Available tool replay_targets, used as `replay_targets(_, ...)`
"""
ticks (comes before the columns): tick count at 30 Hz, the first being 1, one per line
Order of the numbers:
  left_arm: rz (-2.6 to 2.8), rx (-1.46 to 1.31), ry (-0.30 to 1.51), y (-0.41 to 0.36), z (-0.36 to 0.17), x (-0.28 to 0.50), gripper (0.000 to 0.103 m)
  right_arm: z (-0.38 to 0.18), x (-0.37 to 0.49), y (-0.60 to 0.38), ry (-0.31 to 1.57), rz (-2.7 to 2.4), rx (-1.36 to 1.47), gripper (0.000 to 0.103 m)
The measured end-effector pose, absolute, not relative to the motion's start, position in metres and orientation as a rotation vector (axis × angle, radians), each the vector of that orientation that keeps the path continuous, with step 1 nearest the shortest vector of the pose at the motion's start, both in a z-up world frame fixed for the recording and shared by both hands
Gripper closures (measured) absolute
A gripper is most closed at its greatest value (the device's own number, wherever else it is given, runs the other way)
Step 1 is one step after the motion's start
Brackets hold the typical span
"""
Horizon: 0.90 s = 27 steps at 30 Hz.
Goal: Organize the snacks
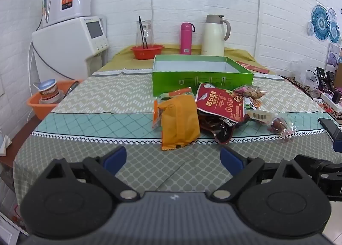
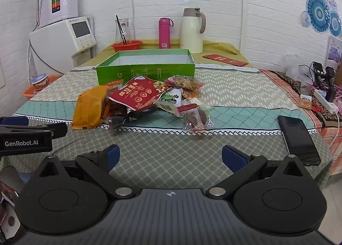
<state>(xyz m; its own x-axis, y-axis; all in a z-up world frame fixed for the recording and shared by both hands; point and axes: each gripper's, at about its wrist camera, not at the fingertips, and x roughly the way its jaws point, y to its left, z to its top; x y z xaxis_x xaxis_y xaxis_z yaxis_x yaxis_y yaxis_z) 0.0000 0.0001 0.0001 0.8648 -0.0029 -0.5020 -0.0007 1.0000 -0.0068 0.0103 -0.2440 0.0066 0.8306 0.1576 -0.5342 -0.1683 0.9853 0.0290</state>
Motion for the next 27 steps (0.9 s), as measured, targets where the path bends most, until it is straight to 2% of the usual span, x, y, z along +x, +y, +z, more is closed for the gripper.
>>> replay_targets(27, -0.006, -0.002, 0.528, -0.0027, -0.0001, -0.0016, 0.01, 0.0076, 0.009, -0.2389, 0.564, 0.174, -0.036, 0.0)
